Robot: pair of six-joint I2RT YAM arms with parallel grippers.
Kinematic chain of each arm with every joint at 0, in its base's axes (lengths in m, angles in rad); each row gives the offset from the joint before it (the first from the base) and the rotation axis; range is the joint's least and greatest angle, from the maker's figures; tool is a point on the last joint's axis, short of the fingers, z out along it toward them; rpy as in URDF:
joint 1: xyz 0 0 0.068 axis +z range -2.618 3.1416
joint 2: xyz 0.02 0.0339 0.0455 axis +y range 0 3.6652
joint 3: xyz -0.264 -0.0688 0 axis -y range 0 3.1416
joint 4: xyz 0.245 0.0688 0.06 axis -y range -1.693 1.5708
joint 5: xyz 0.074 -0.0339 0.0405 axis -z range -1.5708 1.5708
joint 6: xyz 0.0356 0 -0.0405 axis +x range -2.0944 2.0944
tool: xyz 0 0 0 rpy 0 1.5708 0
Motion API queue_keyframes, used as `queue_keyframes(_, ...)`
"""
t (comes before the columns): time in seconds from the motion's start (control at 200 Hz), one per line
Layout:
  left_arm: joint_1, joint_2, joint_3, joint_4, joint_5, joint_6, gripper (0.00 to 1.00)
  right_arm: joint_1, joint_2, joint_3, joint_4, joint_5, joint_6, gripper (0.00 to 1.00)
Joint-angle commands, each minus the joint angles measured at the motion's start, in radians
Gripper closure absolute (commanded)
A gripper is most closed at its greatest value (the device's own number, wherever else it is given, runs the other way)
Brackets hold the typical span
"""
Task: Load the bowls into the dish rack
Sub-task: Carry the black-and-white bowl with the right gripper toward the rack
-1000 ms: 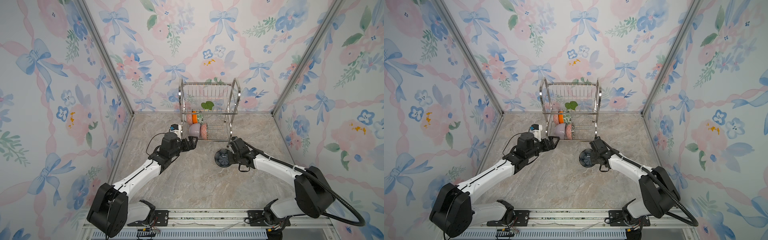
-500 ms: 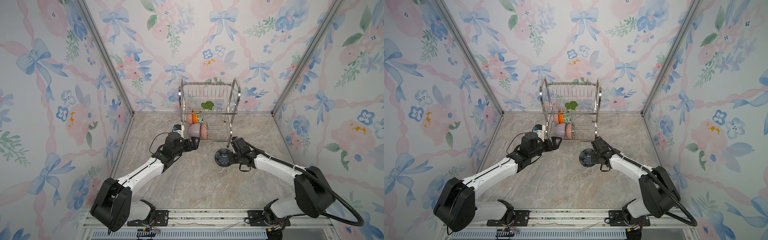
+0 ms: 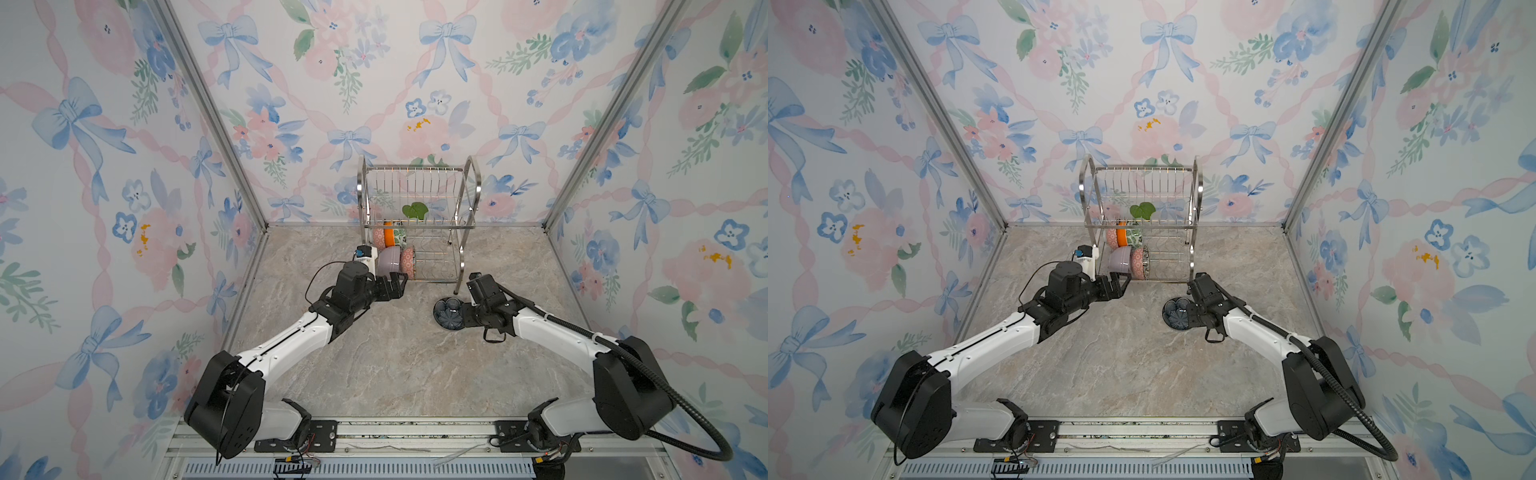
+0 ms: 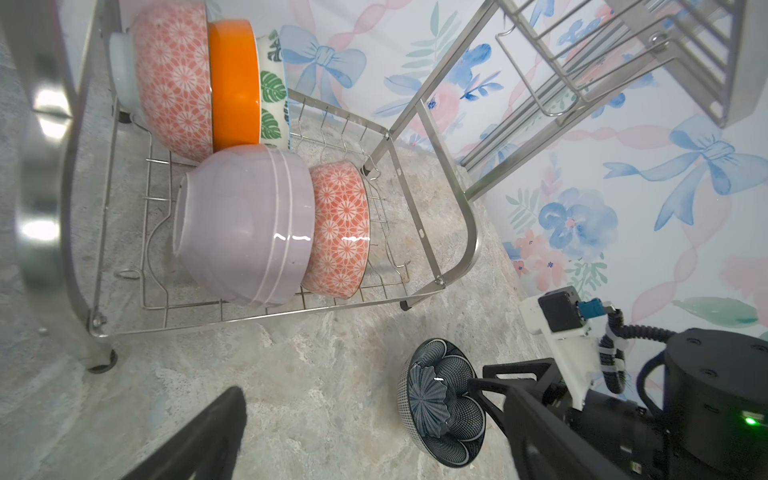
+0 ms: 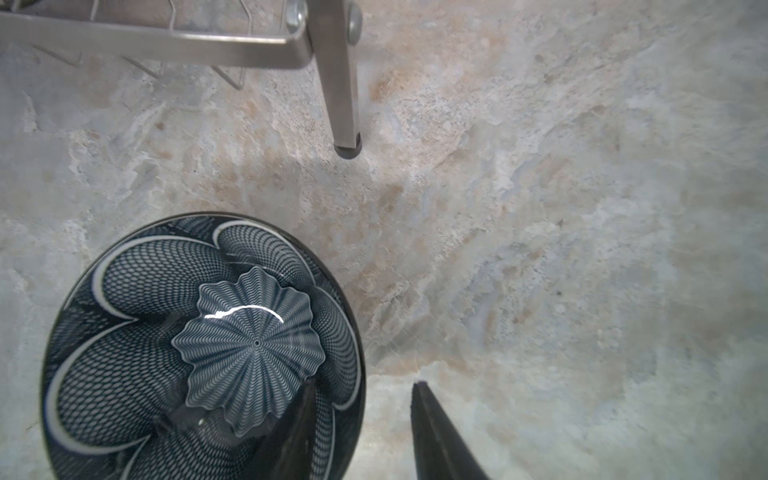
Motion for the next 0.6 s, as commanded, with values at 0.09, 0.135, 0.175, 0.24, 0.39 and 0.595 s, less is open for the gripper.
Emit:
queue_keyframes(0.09,-0.027,-0.021,0.032,-0.043,-0.139,0.118,0.02,0.068,-0.099,0.065,-0.108,0.131,-0.06,0.48)
queue_keyframes(0.135,-0.026,-0.021,0.039,-0.059,-0.152,0.123,0.02,0.099,-0.103,0.081,-0.116,0.161,-0.071,0.47)
queue_keyframes(0.175,-0.022,-0.022,0.042,-0.065,-0.144,0.125,0.02,0.128,-0.097,0.097,-0.125,0.184,-0.078,0.46)
queue_keyframes(0.24,-0.014,-0.025,0.04,-0.062,-0.117,0.124,0.02,0.174,-0.073,0.131,-0.139,0.195,-0.084,0.44)
queue_keyframes(0.39,-0.003,-0.032,0.027,-0.028,0.008,0.137,0.02,0.271,0.006,0.182,-0.133,0.184,-0.072,0.42)
queue_keyframes(0.595,0.004,-0.053,-0.022,0.011,0.123,0.127,0.02,0.327,0.134,0.244,-0.113,0.128,-0.051,0.41)
